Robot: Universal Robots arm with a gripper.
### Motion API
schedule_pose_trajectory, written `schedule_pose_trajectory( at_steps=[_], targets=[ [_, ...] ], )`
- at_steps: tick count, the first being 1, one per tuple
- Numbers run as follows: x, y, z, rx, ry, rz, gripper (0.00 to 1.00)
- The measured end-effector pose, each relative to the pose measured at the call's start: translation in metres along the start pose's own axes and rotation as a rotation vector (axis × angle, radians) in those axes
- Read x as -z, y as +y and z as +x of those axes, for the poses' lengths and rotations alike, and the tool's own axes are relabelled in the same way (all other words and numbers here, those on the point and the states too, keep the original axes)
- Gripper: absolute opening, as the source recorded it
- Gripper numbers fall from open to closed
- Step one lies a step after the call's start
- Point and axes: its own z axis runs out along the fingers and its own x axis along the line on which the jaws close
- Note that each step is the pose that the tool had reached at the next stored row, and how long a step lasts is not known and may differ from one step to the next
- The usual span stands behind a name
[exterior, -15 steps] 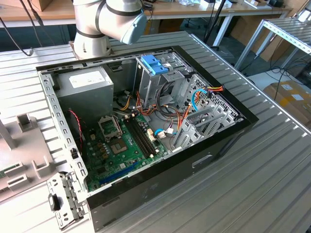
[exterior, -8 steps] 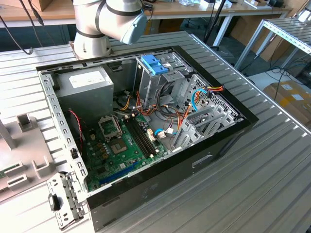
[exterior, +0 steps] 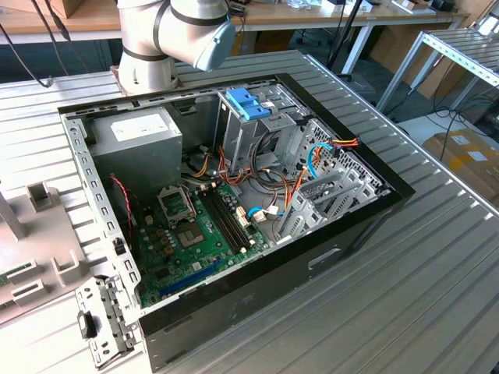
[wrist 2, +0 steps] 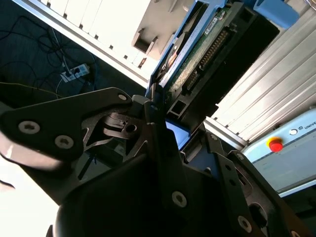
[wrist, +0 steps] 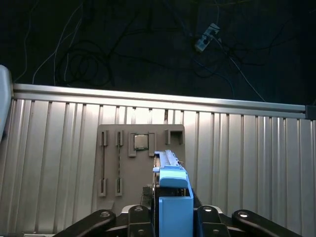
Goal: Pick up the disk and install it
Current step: 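Pick up the disk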
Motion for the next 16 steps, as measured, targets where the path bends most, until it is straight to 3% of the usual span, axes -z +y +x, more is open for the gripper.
schedule_pose_trajectory(
  at_steps=[16],
  targets=[
    [0.0009,-0.01,0.0026,0.0,0.0,0.0001,0.37]
  ],
)
